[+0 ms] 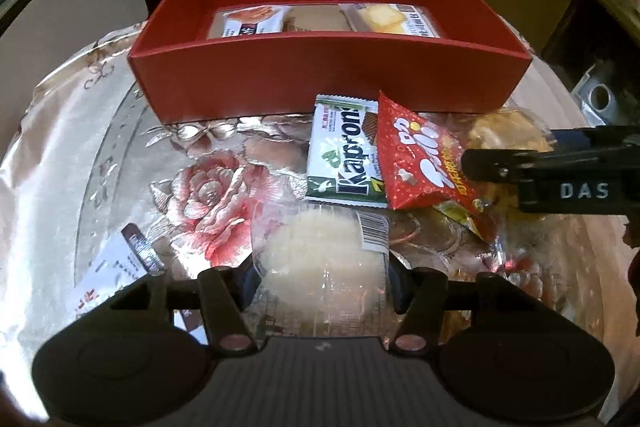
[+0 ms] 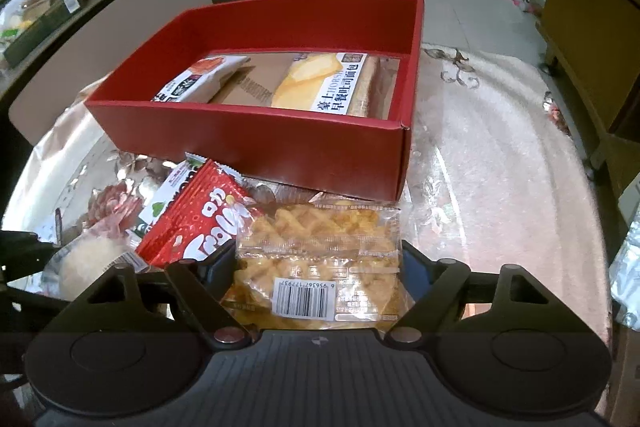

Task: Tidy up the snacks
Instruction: 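Grasp the waffle bag with the right gripper while the left grasps the bun packet, then lift the waffle bag with the right gripper while the left carries the bun packet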

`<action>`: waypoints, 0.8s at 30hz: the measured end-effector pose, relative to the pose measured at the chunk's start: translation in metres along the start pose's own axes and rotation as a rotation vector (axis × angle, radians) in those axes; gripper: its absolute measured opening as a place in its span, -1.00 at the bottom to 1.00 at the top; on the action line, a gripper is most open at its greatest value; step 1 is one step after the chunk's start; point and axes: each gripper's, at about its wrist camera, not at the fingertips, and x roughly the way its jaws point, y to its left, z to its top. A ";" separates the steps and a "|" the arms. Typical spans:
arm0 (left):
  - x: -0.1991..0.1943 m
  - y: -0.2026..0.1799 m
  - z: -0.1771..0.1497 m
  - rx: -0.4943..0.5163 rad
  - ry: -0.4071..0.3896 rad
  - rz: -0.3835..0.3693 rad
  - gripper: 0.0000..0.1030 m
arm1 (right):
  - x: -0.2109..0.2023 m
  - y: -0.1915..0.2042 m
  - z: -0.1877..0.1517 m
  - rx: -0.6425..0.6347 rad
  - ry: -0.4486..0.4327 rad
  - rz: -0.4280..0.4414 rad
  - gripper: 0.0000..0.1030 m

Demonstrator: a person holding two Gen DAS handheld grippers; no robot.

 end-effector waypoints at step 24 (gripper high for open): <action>-0.042 0.001 0.010 -0.011 -0.118 -0.020 -0.02 | -0.034 0.012 0.021 0.007 -0.091 0.082 0.65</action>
